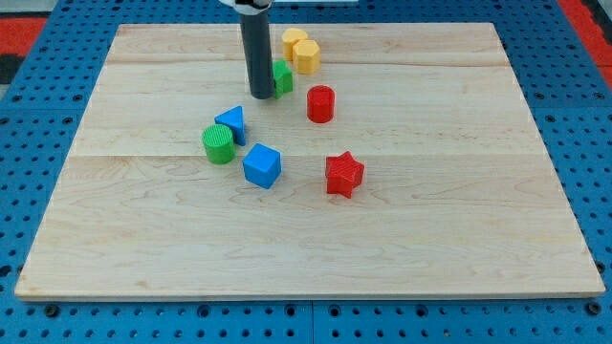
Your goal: Nudge the blue cube down a bit
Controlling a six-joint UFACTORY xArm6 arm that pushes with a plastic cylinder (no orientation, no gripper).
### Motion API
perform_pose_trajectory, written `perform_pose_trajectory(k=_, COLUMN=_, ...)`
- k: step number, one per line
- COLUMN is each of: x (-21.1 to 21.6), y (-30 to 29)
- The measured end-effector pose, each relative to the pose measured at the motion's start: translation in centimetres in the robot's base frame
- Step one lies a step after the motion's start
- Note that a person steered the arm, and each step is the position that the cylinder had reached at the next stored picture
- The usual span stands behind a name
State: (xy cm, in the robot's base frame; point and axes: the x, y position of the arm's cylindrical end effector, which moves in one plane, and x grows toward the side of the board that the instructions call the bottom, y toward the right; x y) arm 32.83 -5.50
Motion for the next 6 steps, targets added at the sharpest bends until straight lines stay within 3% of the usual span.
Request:
perform_pose_trajectory(k=2, x=-1.9, y=1.9)
perform_pose_trajectory(k=3, x=-0.1, y=1.9)
perform_pose_trajectory(k=4, x=3.8, y=0.2)
perform_pose_trajectory(k=5, x=7.8, y=2.3)
perform_pose_trajectory(k=6, x=11.9, y=-1.1)
